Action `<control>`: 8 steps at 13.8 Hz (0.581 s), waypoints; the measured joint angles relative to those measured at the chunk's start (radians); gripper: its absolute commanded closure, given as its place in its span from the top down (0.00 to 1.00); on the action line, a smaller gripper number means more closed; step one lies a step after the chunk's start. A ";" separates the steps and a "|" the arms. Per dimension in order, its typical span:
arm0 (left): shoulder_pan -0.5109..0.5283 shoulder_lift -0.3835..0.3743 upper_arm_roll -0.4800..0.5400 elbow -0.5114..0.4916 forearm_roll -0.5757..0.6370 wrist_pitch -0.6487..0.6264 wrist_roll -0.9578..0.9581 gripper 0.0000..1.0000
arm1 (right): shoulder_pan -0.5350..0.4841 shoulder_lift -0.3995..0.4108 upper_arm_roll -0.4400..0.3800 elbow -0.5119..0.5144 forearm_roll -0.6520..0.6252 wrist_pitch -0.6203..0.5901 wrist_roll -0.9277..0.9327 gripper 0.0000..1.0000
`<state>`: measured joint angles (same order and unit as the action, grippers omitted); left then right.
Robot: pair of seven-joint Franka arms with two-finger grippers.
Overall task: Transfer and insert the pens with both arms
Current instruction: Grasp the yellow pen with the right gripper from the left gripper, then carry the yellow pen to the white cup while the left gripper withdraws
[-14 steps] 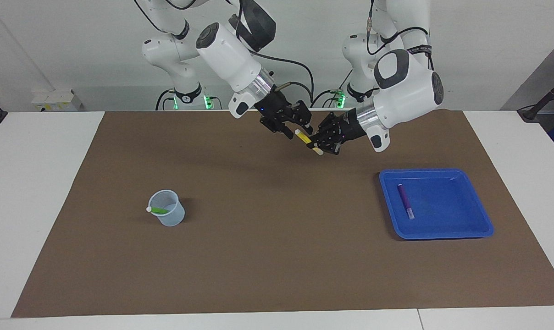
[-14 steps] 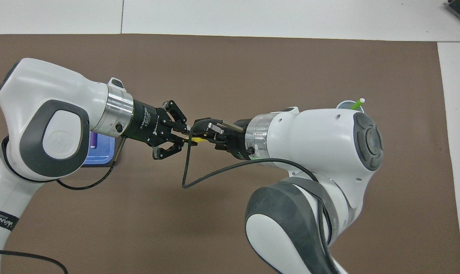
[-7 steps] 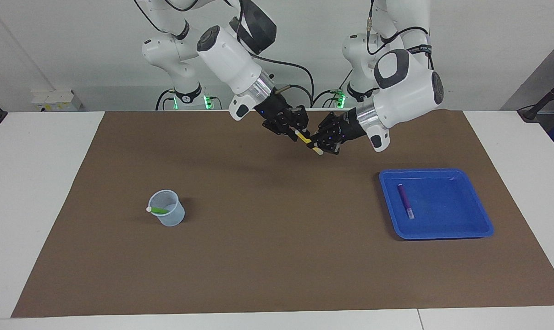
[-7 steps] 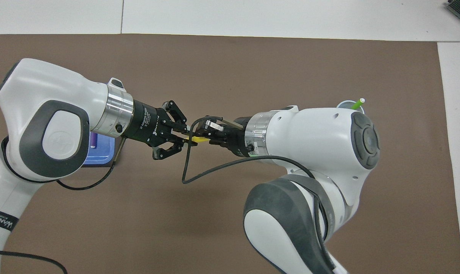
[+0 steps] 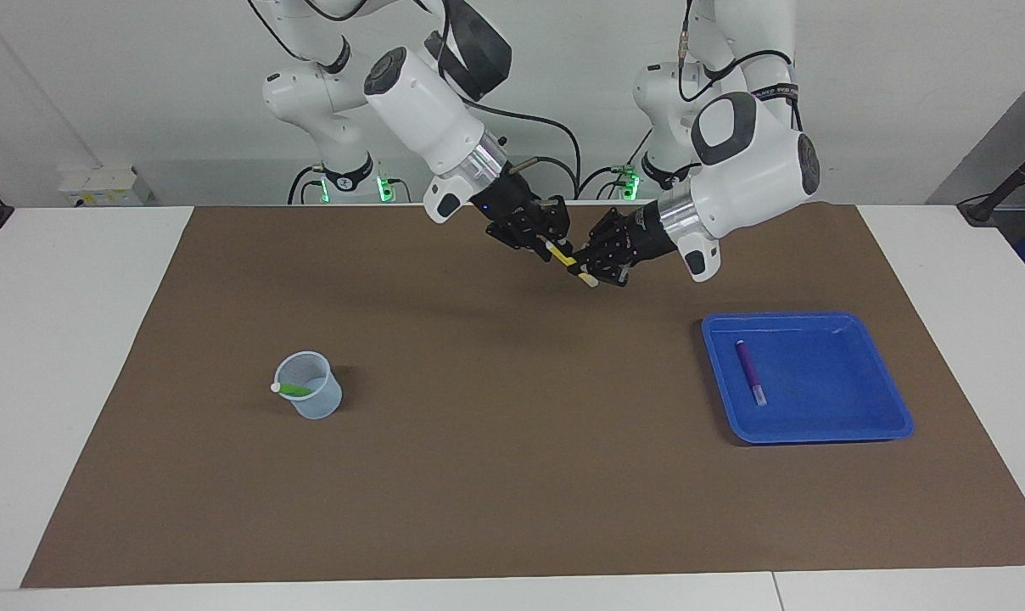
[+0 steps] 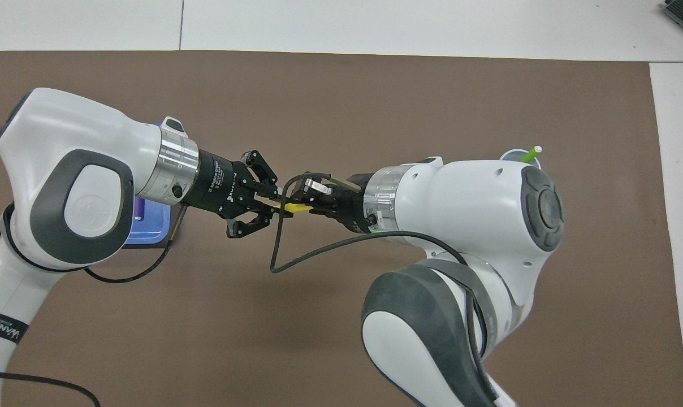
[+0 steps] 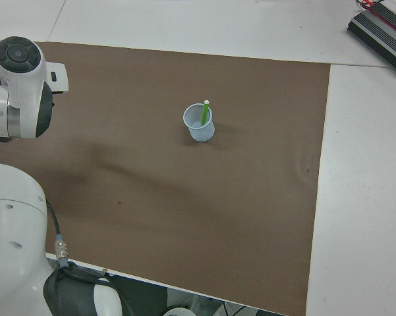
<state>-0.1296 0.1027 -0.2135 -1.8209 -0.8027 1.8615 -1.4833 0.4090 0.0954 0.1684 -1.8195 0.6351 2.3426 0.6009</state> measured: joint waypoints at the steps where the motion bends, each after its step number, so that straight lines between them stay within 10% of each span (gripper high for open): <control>1: 0.000 -0.001 0.000 0.000 0.000 0.000 0.000 0.00 | 0.000 0.000 0.000 0.000 0.000 0.000 0.000 0.17; 3: 0.000 -0.002 0.003 -0.001 0.000 0.000 0.000 0.00 | 0.001 0.001 0.001 -0.001 0.001 0.000 0.000 0.00; 8: 0.000 -0.008 0.005 -0.006 0.001 0.000 0.000 0.00 | 0.002 0.002 0.000 -0.001 0.014 0.000 0.000 0.00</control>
<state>-0.1295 0.0952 -0.2082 -1.8267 -0.8020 1.8614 -1.4831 0.4107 0.0972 0.1689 -1.8208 0.6487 2.3427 0.6009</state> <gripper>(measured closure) 0.837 0.811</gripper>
